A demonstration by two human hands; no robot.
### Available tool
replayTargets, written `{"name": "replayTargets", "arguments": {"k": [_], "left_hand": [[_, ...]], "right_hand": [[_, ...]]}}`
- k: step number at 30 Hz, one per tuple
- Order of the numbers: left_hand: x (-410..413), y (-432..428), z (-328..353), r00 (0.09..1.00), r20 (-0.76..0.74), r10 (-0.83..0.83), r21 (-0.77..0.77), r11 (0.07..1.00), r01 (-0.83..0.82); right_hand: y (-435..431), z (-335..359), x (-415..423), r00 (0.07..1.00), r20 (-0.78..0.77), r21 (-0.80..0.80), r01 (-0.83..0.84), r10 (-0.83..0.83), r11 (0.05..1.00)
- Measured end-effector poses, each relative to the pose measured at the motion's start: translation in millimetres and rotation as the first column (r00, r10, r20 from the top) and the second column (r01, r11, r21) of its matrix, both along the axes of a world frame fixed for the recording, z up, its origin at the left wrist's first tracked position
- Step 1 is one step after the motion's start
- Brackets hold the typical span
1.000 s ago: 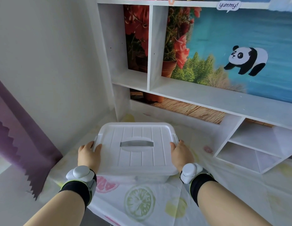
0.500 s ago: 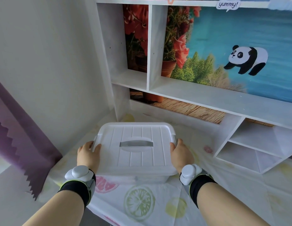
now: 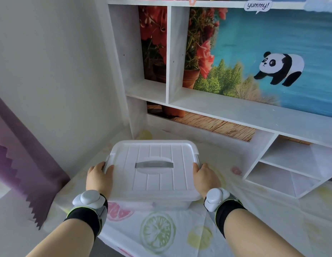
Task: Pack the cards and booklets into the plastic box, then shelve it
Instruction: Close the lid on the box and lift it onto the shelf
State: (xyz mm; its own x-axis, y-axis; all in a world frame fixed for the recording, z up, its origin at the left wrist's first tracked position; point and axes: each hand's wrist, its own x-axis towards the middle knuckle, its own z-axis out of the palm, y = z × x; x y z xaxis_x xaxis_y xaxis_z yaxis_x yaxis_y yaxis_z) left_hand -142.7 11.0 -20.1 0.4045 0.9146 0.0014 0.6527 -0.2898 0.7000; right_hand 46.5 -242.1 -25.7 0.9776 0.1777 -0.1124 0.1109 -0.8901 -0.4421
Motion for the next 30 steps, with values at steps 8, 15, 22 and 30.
{"name": "replayTargets", "arguments": {"k": [8, 15, 22, 30], "left_hand": [[0, -6, 6, 0.999, 0.033, 0.007, 0.005, 1.000, -0.007], [3, -6, 15, 0.998, -0.063, -0.004, -0.198, 0.980, -0.008], [-8, -30, 32, 1.000, -0.015, -0.012, -0.202, 0.979, 0.009], [7, -74, 112, 0.982, 0.181, -0.057, -0.180, 0.980, 0.090]], "right_hand": [[0, 3, -1, 1.000, -0.008, 0.006, 0.012, -0.011, 1.000], [-5, 8, -2, 0.993, -0.116, 0.120, 0.003, 0.011, 0.993], [-44, 20, -16, 0.982, -0.188, 0.301, 0.044, 0.015, 0.953], [-104, 84, -12, 0.983, -0.184, 0.487, 0.083, 0.009, 0.870]]}}
